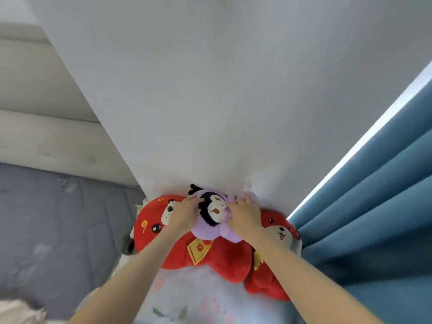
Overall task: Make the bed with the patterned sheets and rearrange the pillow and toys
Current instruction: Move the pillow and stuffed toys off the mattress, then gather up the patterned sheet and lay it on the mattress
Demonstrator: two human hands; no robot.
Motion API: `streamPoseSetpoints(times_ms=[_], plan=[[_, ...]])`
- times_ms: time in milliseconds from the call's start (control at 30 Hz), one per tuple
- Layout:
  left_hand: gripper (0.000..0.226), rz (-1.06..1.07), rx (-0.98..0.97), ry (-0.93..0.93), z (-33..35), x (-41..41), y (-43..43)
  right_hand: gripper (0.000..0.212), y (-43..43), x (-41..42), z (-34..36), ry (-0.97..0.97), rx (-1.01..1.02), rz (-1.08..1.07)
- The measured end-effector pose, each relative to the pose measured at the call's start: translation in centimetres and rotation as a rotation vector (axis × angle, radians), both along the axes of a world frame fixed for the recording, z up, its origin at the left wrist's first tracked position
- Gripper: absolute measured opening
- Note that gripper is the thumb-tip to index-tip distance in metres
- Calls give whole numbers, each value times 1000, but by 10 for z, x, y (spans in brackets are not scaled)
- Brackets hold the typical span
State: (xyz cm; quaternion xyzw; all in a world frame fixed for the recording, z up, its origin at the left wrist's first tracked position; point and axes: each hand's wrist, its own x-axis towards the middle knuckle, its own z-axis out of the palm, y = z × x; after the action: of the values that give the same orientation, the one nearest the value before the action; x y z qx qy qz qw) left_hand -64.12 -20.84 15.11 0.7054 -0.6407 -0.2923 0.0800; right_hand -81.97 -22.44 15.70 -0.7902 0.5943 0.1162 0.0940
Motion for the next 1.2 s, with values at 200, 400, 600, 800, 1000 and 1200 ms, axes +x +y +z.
streamPoseSetpoints(times_ms=[200,400,600,800,1000,1200], plan=[[37,127,-65,89,36,18,14,29,-1,1,35,-167,8,-30],[36,262,-295,172,93,63,62,29,12,40,100,-573,-5,-90],[31,410,-506,198,137,122,123,23,40,109,151,-876,31,81],[29,634,-598,192,154,198,217,25,92,209,169,-917,91,332],[26,858,-613,156,144,278,346,22,177,313,151,-831,232,522],[26,1074,-537,136,118,339,495,22,280,407,107,-707,378,673]])
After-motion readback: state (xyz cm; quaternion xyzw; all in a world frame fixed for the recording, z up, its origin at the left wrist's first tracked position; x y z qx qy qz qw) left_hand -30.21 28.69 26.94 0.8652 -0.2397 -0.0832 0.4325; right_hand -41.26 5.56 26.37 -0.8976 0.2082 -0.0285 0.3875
